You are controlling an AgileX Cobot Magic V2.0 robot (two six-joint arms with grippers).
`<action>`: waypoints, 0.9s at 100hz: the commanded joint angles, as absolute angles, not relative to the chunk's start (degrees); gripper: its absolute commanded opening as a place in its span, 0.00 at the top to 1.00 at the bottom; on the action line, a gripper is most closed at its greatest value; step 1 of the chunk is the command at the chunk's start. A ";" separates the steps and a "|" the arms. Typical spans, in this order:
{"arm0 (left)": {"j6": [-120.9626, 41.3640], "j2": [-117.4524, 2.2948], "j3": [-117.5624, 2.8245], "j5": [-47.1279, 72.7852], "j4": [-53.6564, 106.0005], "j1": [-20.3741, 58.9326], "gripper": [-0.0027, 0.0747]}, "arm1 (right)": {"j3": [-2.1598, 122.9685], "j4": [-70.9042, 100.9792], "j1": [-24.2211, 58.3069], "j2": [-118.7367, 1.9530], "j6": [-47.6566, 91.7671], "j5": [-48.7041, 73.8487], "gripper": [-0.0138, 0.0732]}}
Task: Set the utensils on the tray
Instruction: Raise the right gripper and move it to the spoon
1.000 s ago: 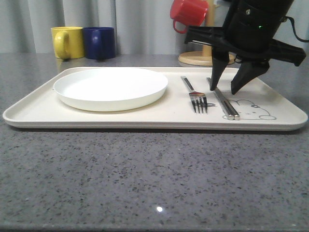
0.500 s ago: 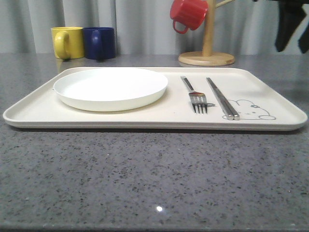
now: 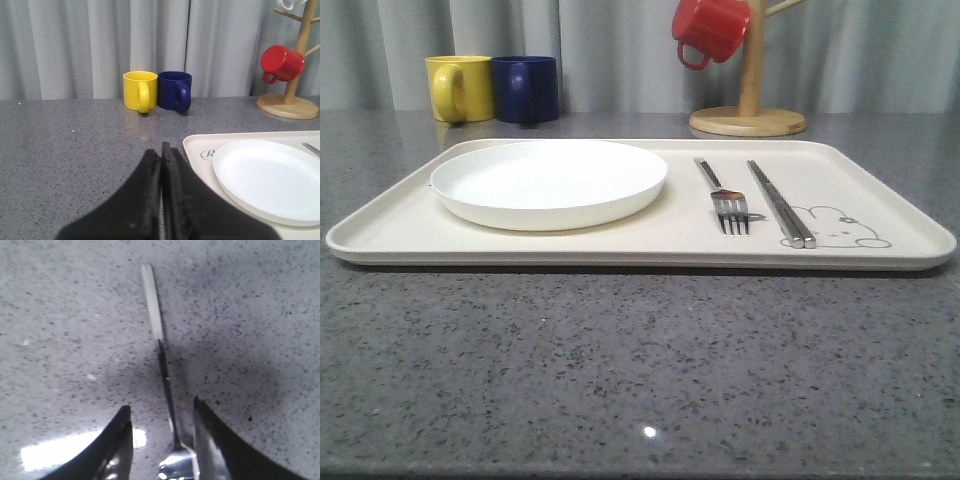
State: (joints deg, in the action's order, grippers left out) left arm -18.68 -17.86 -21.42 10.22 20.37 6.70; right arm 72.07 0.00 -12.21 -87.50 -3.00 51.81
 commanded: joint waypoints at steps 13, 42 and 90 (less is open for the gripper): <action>-18.59 -18.21 -22.93 5.35 20.67 6.64 0.99 | 73.80 1.14 -13.46 -89.87 0.00 49.15 0.48; -18.59 -18.21 -22.93 5.35 20.67 6.64 0.99 | 73.80 1.01 -13.51 -93.38 0.00 47.44 0.48; -18.59 -18.21 -22.93 5.35 20.67 6.64 0.99 | 73.80 1.01 -13.51 -94.56 0.00 47.70 0.68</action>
State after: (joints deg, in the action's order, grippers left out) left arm -18.68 -17.86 -21.42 10.22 20.37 6.70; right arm 72.07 0.99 -13.23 -96.89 -0.51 49.26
